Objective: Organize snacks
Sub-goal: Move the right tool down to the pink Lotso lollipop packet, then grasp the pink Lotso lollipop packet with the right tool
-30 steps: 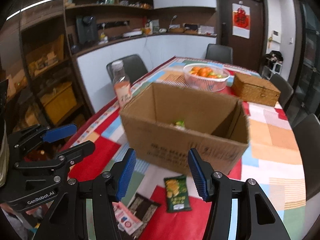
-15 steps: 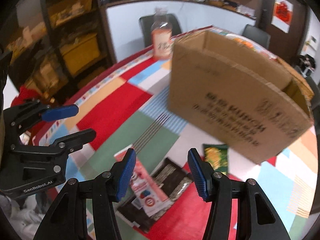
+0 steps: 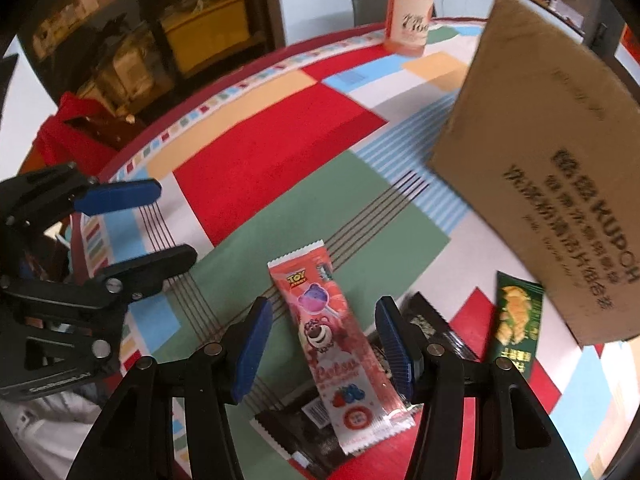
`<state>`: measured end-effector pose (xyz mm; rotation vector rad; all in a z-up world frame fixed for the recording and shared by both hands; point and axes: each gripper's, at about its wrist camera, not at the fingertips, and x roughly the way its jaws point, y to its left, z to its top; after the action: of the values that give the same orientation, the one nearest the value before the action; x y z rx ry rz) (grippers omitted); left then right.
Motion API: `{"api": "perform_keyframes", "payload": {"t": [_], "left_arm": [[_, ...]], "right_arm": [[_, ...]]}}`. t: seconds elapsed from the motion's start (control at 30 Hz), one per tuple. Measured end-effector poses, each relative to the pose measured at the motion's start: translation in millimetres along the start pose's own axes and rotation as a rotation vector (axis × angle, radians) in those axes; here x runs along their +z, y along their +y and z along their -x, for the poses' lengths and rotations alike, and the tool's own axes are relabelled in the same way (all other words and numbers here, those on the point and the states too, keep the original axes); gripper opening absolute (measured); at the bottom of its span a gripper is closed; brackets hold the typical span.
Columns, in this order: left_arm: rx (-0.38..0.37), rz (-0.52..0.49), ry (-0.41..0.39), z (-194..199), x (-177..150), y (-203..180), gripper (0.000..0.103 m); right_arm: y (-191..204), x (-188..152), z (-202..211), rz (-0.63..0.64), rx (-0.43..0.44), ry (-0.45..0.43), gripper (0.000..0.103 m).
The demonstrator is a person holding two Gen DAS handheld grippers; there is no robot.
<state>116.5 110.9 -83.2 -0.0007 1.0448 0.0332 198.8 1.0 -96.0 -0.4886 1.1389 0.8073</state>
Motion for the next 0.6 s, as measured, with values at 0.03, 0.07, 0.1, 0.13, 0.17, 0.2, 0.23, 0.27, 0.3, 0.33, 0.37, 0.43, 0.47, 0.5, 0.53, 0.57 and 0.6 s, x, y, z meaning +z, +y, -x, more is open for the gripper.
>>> {"api": "perform_keyframes", "payload": {"t": [0.03, 0.07, 0.1, 0.13, 0.17, 0.2, 0.23, 0.27, 0.3, 0.33, 0.37, 0.43, 0.47, 0.5, 0.53, 0.57, 0.6], "left_arm": [[-0.001, 0.003, 0.003, -0.6, -0.4, 0.6, 0.051], [-0.003, 0.005, 0.006, -1.6, -0.9, 0.9, 0.051], [-0.005, 0.007, 0.009, -2.9, -1.3, 1.1, 0.051], [-0.007, 0.007, 0.012, -4.6, -1.5, 1.0, 0.051], [-0.008, 0.007, 0.015, -6.0, -1.7, 1.2, 0.051], [-0.01, 0.007, 0.018, -7.6, -2.0, 1.0, 0.051], [-0.012, 0.008, 0.022, -9.5, -2.4, 1.0, 0.051], [-0.015, 0.009, 0.028, -12.6, -2.4, 1.4, 0.051], [-0.017, 0.012, 0.035, -15.0, -2.6, 1.7, 0.051], [-0.02, 0.016, 0.039, -16.8, -2.8, 2.4, 0.051], [-0.021, 0.02, 0.042, -18.2, -3.1, 2.9, 0.051], [-0.021, 0.024, 0.046, -20.2, -3.5, 3.8, 0.051], [-0.02, 0.026, 0.046, -20.7, -3.8, 4.2, 0.051], [-0.02, 0.027, 0.046, -21.1, -4.3, 4.7, 0.051], [-0.02, 0.03, 0.047, -21.6, -4.6, 5.1, 0.051], [-0.022, 0.034, 0.048, -22.0, -4.6, 5.6, 0.051], [-0.025, 0.037, 0.049, -22.4, -4.3, 5.9, 0.051]], "right_arm": [[0.6, 1.2, -3.4, 0.006, -0.002, 0.007, 0.055], [1.0, 2.1, -6.6, 0.01, -0.007, 0.013, 0.055], [1.1, 3.0, -8.8, 0.014, -0.007, 0.018, 0.055], [1.4, 3.8, -11.2, 0.017, -0.007, 0.025, 0.055], [1.6, 4.4, -13.9, 0.02, -0.008, 0.033, 0.055], [1.6, 4.8, -14.8, 0.024, -0.008, 0.035, 0.055], [1.8, 5.2, -16.8, 0.028, -0.011, 0.039, 0.055], [1.5, 5.5, -18.2, 0.026, -0.016, 0.042, 0.055], [1.0, 5.4, -18.4, 0.027, -0.016, 0.042, 0.055], [1.2, 5.4, -19.1, 0.028, -0.015, 0.044, 0.055], [1.3, 5.7, -20.2, 0.029, -0.016, 0.047, 0.055], [0.9, 5.9, -21.4, 0.029, -0.014, 0.049, 0.054], [0.4, 6.1, -22.2, 0.024, -0.014, 0.048, 0.054], [0.1, 6.7, -22.4, 0.019, -0.016, 0.044, 0.052], [0.0, 7.5, -22.8, 0.018, -0.015, 0.042, 0.05], [-0.4, 8.2, -22.9, 0.015, -0.014, 0.04, 0.049], [-0.6, 8.9, -23.3, 0.011, -0.013, 0.038, 0.048]]}}
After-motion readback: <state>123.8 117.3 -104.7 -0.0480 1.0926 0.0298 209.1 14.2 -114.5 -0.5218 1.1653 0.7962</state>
